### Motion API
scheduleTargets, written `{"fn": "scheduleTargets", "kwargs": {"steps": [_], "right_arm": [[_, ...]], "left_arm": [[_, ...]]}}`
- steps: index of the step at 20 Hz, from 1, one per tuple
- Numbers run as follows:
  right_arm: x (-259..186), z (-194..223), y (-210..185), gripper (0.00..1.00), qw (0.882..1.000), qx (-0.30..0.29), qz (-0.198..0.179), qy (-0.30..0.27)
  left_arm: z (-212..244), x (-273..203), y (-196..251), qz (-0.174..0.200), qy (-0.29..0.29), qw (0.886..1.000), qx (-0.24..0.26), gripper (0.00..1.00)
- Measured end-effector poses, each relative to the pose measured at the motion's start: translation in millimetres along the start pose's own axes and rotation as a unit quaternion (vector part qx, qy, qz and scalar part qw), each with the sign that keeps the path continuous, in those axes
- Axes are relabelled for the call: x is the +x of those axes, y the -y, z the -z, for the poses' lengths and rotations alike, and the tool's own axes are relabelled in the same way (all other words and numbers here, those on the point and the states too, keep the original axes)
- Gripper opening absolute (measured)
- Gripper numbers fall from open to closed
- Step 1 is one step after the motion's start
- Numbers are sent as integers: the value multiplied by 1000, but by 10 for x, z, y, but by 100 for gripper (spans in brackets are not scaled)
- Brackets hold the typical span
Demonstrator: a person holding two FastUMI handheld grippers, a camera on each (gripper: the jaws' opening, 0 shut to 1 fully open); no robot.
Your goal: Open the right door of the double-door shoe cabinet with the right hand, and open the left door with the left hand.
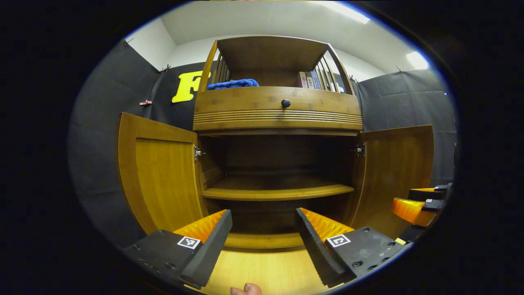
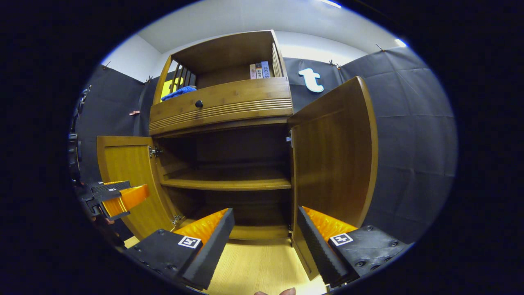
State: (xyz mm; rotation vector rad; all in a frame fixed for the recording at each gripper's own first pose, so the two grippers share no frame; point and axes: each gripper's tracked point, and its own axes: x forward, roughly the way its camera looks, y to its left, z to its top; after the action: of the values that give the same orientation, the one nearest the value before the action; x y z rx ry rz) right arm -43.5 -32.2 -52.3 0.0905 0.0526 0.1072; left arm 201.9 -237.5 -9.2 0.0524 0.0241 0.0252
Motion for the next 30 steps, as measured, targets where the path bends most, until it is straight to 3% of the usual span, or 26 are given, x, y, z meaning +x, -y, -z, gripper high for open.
{"fn": "scheduleTargets", "kwargs": {"steps": [8,17,20,21,29,30], "right_arm": [[-56,-20,15,98,1000,-1,5,4],[-132,-38,-34,98,1000,-3,1,6],[-147,-29,-59,98,1000,-4,-1,5],[-162,-29,-54,100,1000,-4,-2,4],[-170,-24,-26,100,1000,-10,-1,2],[-172,-23,-9,98,1000,-10,0,1]], "left_arm": [[-8,-50,19,3,1,1000,2,99],[-34,-128,-8,3,3,1000,7,94],[-29,-155,5,5,3,1000,13,99],[-27,-160,4,6,3,1000,14,94],[-64,-128,46,5,4,1000,12,94],[-58,-129,52,5,4,1000,13,99]]}}
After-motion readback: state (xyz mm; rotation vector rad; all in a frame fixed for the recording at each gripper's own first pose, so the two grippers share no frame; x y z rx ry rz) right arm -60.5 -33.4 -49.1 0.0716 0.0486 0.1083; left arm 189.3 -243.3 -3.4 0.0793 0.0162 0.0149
